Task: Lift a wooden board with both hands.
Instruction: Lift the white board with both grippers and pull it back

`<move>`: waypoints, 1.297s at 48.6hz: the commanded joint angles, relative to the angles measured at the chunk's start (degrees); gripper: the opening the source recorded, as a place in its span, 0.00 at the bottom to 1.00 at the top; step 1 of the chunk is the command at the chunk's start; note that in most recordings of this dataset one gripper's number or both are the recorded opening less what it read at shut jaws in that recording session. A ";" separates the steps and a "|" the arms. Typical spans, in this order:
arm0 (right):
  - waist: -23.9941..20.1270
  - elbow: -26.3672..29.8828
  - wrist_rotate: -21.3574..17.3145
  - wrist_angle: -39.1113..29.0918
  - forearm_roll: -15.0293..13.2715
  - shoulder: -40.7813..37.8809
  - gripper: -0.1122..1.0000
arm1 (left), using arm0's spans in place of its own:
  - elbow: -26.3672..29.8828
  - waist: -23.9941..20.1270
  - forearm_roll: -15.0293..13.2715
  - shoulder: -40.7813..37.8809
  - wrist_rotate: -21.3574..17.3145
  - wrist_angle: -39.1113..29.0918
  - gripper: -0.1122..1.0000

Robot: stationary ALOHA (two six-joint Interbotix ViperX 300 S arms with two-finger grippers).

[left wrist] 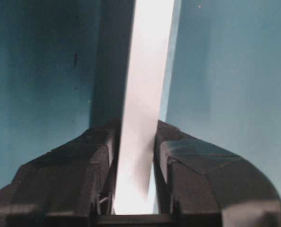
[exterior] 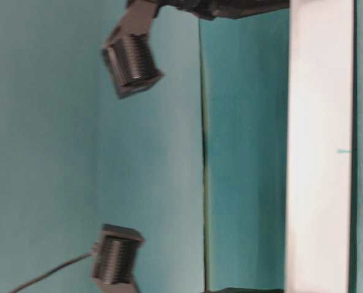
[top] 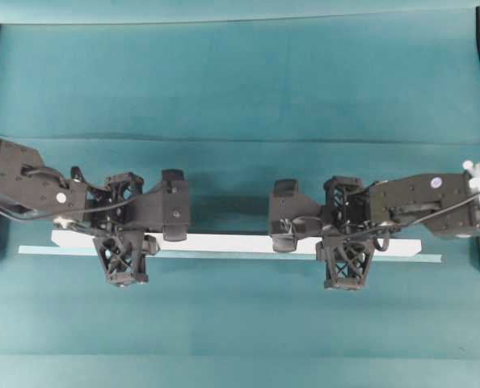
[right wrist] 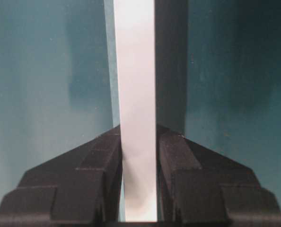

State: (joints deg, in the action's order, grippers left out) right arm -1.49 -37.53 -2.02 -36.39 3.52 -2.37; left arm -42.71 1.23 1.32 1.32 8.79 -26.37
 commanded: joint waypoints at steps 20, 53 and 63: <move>1.58 8.17 0.18 -16.17 0.00 8.79 0.30 | 7.29 -0.97 0.18 8.79 -0.44 -13.45 0.27; 2.72 16.70 0.09 -29.18 0.09 11.34 0.30 | 18.37 -2.29 0.18 14.68 -0.88 -30.32 0.27; 2.81 21.45 0.00 -34.45 0.09 12.04 0.30 | 21.18 -2.29 0.18 15.12 -0.79 -33.66 0.27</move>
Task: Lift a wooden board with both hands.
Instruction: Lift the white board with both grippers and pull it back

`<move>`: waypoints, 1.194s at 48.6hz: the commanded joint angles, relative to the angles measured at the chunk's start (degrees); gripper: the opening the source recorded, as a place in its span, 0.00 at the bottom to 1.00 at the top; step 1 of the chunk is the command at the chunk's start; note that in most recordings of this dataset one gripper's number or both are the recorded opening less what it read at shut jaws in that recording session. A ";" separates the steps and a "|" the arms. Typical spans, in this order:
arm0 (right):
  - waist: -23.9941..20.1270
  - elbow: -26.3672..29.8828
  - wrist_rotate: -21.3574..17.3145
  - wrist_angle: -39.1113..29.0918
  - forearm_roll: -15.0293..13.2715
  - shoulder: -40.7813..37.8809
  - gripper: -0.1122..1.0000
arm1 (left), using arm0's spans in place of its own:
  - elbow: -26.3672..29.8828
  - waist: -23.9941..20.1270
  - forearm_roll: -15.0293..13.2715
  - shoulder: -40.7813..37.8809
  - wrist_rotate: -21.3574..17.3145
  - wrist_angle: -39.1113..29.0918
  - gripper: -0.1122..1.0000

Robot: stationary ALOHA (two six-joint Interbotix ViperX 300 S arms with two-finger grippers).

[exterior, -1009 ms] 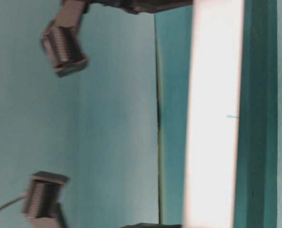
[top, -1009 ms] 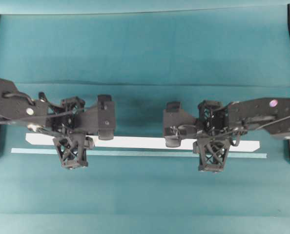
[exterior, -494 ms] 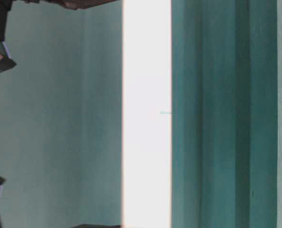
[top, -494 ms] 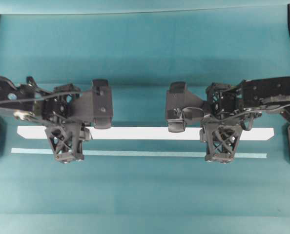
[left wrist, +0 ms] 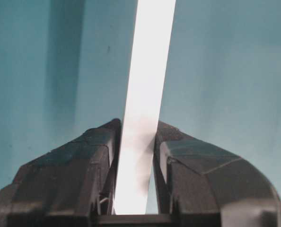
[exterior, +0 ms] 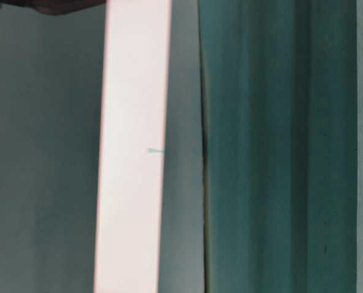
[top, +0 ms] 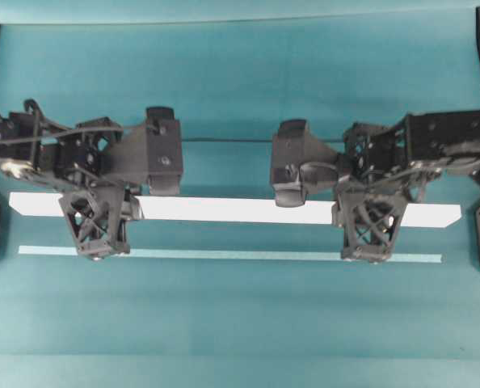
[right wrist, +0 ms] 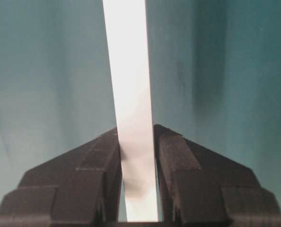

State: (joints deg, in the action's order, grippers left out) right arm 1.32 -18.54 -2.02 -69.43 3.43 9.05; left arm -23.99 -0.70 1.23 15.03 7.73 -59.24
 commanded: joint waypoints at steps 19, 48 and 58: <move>0.09 10.37 0.09 -10.28 0.18 0.62 0.30 | 11.07 -0.79 0.26 1.41 0.35 -8.88 0.27; 0.09 27.33 -1.49 -21.53 0.18 -0.26 0.30 | 24.61 -1.14 0.26 0.53 0.88 -19.86 0.27; 0.26 29.18 -1.49 -22.24 0.18 -0.44 0.30 | 29.18 -1.58 0.26 -1.32 0.79 -24.43 0.27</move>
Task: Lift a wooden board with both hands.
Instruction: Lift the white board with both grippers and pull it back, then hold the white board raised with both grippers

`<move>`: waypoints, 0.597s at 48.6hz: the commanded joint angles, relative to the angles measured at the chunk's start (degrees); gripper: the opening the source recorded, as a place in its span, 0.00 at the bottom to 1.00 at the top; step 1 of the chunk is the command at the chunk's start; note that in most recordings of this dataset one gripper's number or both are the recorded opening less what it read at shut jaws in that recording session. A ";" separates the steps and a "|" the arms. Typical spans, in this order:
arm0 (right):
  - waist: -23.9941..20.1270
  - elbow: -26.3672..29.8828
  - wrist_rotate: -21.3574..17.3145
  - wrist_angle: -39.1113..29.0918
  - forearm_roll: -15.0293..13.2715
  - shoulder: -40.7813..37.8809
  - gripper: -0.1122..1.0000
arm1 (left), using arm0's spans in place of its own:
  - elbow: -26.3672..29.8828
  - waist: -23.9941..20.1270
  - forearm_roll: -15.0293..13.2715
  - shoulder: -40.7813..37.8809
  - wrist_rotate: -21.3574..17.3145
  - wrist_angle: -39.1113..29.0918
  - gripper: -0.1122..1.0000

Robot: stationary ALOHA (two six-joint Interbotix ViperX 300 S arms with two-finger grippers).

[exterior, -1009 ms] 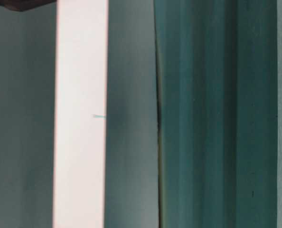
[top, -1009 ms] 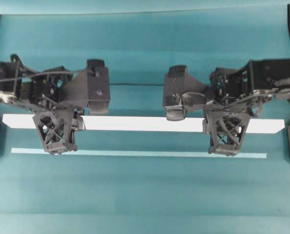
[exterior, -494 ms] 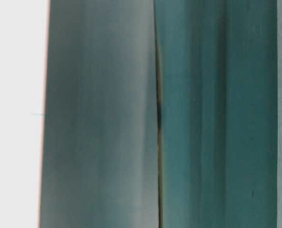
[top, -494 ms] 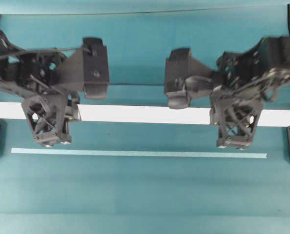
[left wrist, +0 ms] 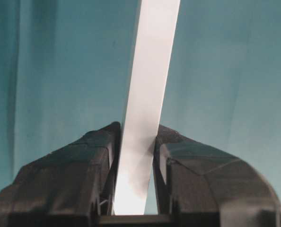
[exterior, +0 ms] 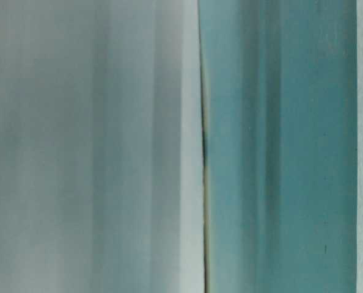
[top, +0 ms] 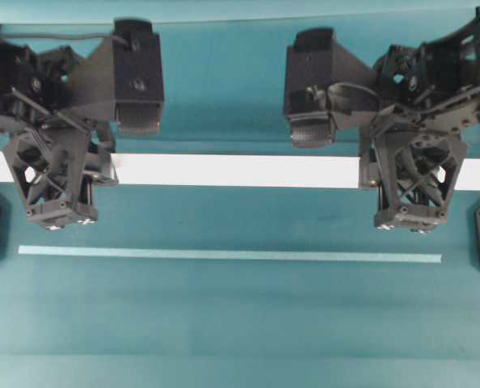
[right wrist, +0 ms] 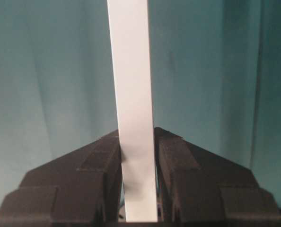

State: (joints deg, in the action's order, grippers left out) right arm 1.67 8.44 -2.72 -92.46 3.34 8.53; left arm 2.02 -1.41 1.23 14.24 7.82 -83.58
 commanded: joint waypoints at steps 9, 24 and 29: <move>0.00 2.81 -0.79 0.70 0.26 0.26 0.30 | 6.33 -0.97 0.26 -2.37 0.09 -3.08 0.27; 0.18 2.72 -0.79 0.70 0.26 0.26 0.30 | 6.94 -1.41 0.26 -2.72 0.00 -3.43 0.27; 0.18 2.72 -0.79 0.62 0.35 0.26 0.30 | 6.94 -1.41 0.26 -2.81 0.00 -3.52 0.27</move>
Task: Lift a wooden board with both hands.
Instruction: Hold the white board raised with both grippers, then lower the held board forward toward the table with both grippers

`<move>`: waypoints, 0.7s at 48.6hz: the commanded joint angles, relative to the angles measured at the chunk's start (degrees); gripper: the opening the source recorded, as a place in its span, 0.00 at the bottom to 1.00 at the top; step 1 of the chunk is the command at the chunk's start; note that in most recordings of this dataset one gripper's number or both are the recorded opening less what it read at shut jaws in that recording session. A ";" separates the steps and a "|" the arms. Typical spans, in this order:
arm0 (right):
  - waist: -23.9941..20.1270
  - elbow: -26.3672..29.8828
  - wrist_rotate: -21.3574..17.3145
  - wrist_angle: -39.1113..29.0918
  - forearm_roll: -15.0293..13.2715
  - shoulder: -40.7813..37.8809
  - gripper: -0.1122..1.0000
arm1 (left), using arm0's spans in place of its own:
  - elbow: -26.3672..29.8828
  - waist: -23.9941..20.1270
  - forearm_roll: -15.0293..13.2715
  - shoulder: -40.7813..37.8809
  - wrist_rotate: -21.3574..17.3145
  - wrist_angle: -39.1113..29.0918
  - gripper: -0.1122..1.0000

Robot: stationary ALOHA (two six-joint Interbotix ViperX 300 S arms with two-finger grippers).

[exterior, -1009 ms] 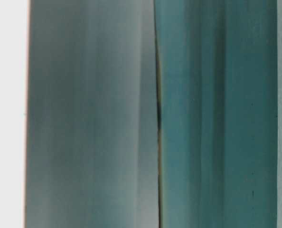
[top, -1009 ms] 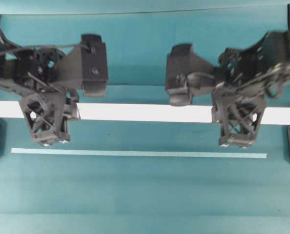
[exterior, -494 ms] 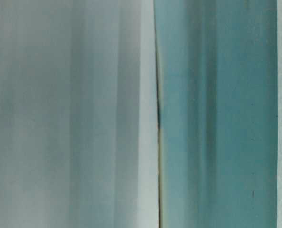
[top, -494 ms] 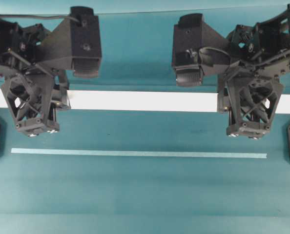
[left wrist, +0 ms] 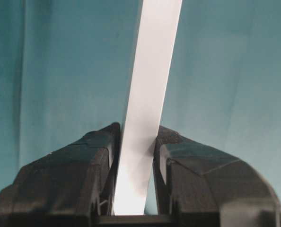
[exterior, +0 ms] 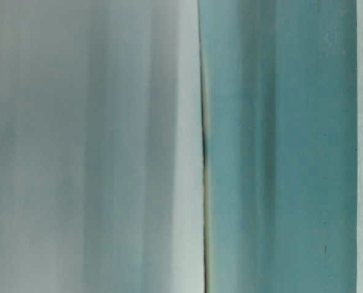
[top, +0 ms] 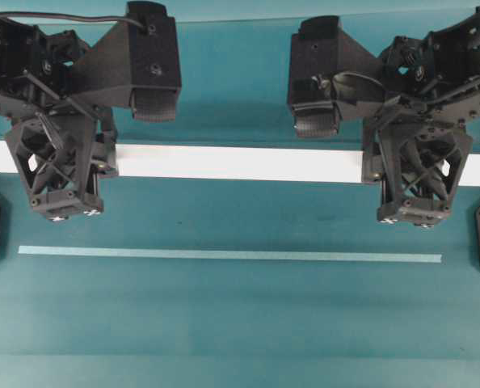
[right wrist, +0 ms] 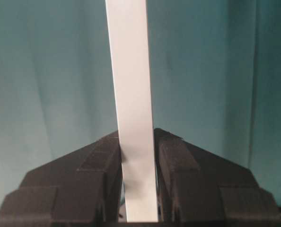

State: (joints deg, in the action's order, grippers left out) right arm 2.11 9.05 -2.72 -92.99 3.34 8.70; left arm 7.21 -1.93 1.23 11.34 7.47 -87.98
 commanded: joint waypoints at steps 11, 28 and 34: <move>0.18 2.11 -0.70 1.14 0.26 0.09 0.30 | 1.93 -1.05 0.26 -0.09 0.35 0.88 0.27; 0.44 -0.18 -0.35 1.41 0.18 -0.18 0.30 | 0.88 -1.41 0.26 -0.18 0.79 1.41 0.27; 0.35 -5.10 -0.44 1.67 0.00 -0.35 0.30 | -1.49 -1.49 0.26 -0.18 0.88 2.90 0.27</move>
State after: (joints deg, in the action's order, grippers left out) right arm 2.81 5.89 -2.72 -92.64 3.16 8.96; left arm 6.06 -2.46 1.14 10.81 7.47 -87.10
